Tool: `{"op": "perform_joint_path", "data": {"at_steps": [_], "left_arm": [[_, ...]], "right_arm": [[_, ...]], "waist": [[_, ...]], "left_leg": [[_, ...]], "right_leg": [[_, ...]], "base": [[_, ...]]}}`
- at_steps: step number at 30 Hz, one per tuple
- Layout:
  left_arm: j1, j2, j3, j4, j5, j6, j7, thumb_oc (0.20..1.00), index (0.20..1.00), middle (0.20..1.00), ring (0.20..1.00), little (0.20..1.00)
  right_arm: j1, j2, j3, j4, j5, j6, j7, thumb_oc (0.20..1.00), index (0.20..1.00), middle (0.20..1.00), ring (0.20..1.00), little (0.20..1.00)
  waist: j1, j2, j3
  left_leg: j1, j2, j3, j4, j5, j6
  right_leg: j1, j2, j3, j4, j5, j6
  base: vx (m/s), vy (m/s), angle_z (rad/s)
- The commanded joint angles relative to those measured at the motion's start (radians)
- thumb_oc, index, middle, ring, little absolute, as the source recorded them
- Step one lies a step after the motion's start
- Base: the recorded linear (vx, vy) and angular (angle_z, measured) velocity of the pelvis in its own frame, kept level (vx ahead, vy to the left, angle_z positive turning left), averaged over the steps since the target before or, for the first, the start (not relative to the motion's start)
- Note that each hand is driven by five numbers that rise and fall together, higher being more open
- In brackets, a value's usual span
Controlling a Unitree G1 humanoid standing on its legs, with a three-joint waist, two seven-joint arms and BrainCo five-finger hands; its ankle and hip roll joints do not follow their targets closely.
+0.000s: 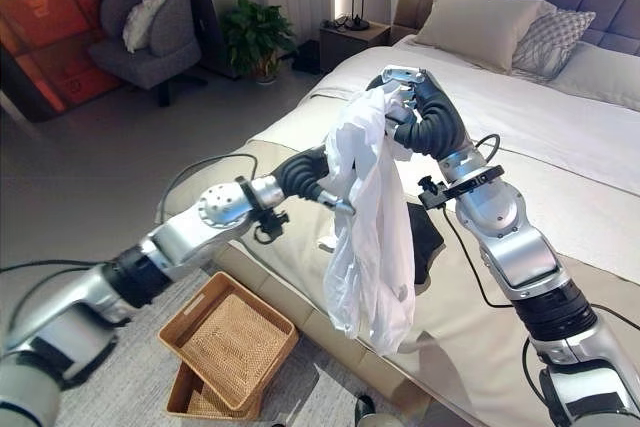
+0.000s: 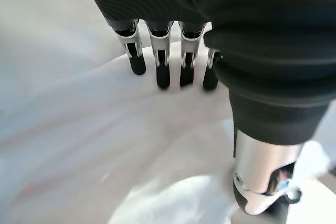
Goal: Pick up clothes into the bucket
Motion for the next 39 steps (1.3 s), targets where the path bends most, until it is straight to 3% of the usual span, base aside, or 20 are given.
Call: {"op": "perform_joint_path", "data": {"at_steps": [1,3,9,11,15,20,21,22,23,25,27,28,29,30,35,39], "left_arm": [[-0.08,-0.058,0.053,0.123,0.139,-0.04,0.068,1.0,1.0,1.0,1.0,1.0],[-0.063,-0.128,0.057,0.146,0.128,-0.032,0.053,1.0,1.0,1.0,1.0,1.0],[-0.064,-0.188,0.012,0.131,0.043,-0.009,0.002,1.0,1.0,1.0,1.0,1.0],[-0.069,-0.195,-0.016,0.11,-0.059,0.007,-0.032,1.0,1.0,1.0,1.0,1.0],[-0.1,-0.15,-0.104,0.027,-0.274,0.069,-0.142,1.0,1.0,1.0,1.0,1.0],[-0.152,-0.017,-0.196,-0.04,-0.412,0.115,-0.224,1.0,1.0,1.0,1.0,1.0],[-0.152,-0.015,-0.196,-0.04,-0.413,0.115,-0.223,0.94,0.94,0.94,0.94,0.94],[-0.161,0.002,-0.206,-0.046,-0.42,0.118,-0.234,0.674,0.674,0.674,0.674,0.674],[-0.164,0.015,-0.211,-0.05,-0.419,0.118,-0.238,0.589,0.589,0.589,0.589,0.589],[-0.17,0.038,-0.215,-0.054,-0.415,0.111,-0.237,0.2,0.2,0.2,0.2,0.2],[-0.159,0.059,-0.203,-0.057,-0.421,0.104,-0.238,0.2,0.2,0.2,0.2,0.2],[-0.159,0.059,-0.203,-0.057,-0.421,0.104,-0.238,0.2,0.2,0.2,0.2,0.2],[-0.147,0.064,-0.192,-0.053,-0.422,0.095,-0.226,0.2,0.2,0.2,0.2,0.2],[-0.125,0.073,-0.164,-0.046,-0.43,0.085,-0.21,0.2,0.2,0.2,0.2,0.2],[-0.025,0.075,-0.058,-0.015,-0.418,0.049,-0.145,0.2,0.2,0.2,0.2,0.2],[0.124,0.061,0.107,-0.004,-0.398,0.001,-0.055,0.2,0.2,0.2,0.2,0.2]], "right_arm": [[-0.157,0.053,-0.057,-0.157,0.017,-0.106,-0.018,0.2,0.2,0.2,0.2,0.2],[-0.162,0.073,-0.057,-0.165,0.011,-0.107,-0.02,0.2,0.2,0.2,0.2,0.2],[-0.171,0.078,-0.046,-0.17,0.014,-0.099,-0.015,0.2,0.2,0.2,0.2,0.2],[-0.175,0.075,-0.038,-0.173,0.023,-0.097,-0.013,0.2,0.2,0.2,0.2,0.2],[-0.191,0.055,-0.01,-0.176,0.043,-0.095,0.004,0.2,0.2,0.2,0.2,0.2],[-0.198,0.028,0.026,-0.175,0.062,-0.1,0.028,0.2,0.2,0.2,0.2,0.2],[-0.198,0.029,0.026,-0.175,0.062,-0.1,0.029,0.2,0.2,0.2,0.2,0.2],[-0.198,0.03,0.028,-0.174,0.063,-0.101,0.031,0.2,0.2,0.2,0.2,0.2],[-0.198,0.028,0.029,-0.174,0.061,-0.103,0.033,0.2,0.2,0.2,0.2,0.2],[-0.196,0.031,0.029,-0.173,0.055,-0.104,0.032,0.2,0.2,0.2,0.2,0.2],[-0.188,0.035,0.02,-0.168,0.037,-0.104,0.027,0.2,0.2,0.2,0.2,0.2],[-0.188,0.035,0.02,-0.168,0.036,-0.104,0.027,0.282,0.282,0.282,0.282,0.282],[-0.184,0.037,0.015,-0.165,0.028,-0.103,0.021,0.592,0.592,0.592,0.592,0.592],[-0.17,0.045,0.003,-0.158,0.014,-0.101,0.012,1.0,1.0,1.0,1.0,1.0],[-0.12,0.066,-0.029,-0.148,-0.007,-0.093,0.001,1.0,1.0,1.0,1.0,1.0],[-0.026,0.088,-0.085,-0.142,-0.024,-0.085,-0.013,1.0,1.0,1.0,1.0,1.0]], "waist": [[0.008,-0.053,-0.034],[0.006,-0.053,-0.032],[0.0,-0.049,-0.032],[-0.004,-0.046,-0.033],[-0.011,-0.041,-0.037],[-0.015,-0.033,-0.045],[-0.015,-0.034,-0.045],[-0.016,-0.033,-0.046],[-0.016,-0.032,-0.047],[-0.015,-0.033,-0.048],[-0.012,-0.035,-0.047],[-0.012,-0.035,-0.047],[-0.01,-0.036,-0.047],[-0.007,-0.036,-0.045],[0.002,-0.041,-0.041],[0.012,-0.048,-0.033]], "left_leg": [[-0.048,-0.033,-0.016,0.097,-0.058,0.022],[-0.05,-0.033,-0.013,0.099,-0.061,0.025],[-0.047,-0.033,-0.009,0.095,-0.06,0.027],[-0.047,-0.033,-0.009,0.093,-0.059,0.026],[-0.043,-0.033,-0.008,0.092,-0.06,0.024],[-0.024,-0.028,-0.006,0.084,-0.069,0.02],[-0.024,-0.028,-0.006,0.084,-0.069,0.02],[-0.023,-0.028,-0.007,0.084,-0.07,0.02],[-0.023,-0.028,-0.008,0.084,-0.069,0.019],[-0.022,-0.029,-0.01,0.082,-0.069,0.02],[-0.022,-0.029,-0.011,0.083,-0.069,0.02],[-0.022,-0.03,-0.011,0.083,-0.069,0.02],[-0.023,-0.029,-0.012,0.083,-0.069,0.02],[-0.023,-0.03,-0.013,0.084,-0.069,0.021],[-0.025,-0.032,-0.018,0.09,-0.072,0.023],[-0.03,-0.034,-0.023,0.096,-0.075,0.026]], "right_leg": [[0.015,-0.064,-0.027,0.104,-0.071,0.071],[0.012,-0.065,-0.024,0.105,-0.071,0.071],[0.01,-0.064,-0.022,0.102,-0.069,0.071],[0.01,-0.063,-0.021,0.102,-0.068,0.071],[0.012,-0.062,-0.015,0.096,-0.066,0.072],[0.027,-0.056,-0.009,0.087,-0.072,0.075],[0.027,-0.056,-0.009,0.087,-0.072,0.075],[0.027,-0.056,-0.009,0.087,-0.072,0.075],[0.027,-0.056,-0.008,0.087,-0.072,0.074],[0.028,-0.056,-0.009,0.085,-0.071,0.074],[0.029,-0.056,-0.009,0.085,-0.072,0.074],[0.029,-0.056,-0.009,0.086,-0.072,0.075],[0.029,-0.057,-0.009,0.086,-0.072,0.074],[0.03,-0.059,-0.011,0.087,-0.072,0.073],[0.032,-0.061,-0.015,0.094,-0.077,0.07],[0.029,-0.064,-0.019,0.106,-0.085,0.065]], "base": [[0.0,0.0,-0.04],[0.01,0.003,-0.06],[0.01,0.006,-0.07],[0.0,0.0,0.0],[0.0,0.0,0.0],[0.03,-0.005,-0.01],[0.0,0.0,0.0],[0.0,0.0,0.0],[0.0,0.0,0.0],[0.0,0.0,0.0],[0.0,0.0,0.0],[0.0,0.0,0.0],[0.0,0.0,0.0],[0.0,0.0,0.0],[0.0,0.0,0.0],[0.0,0.0,0.0]]}}
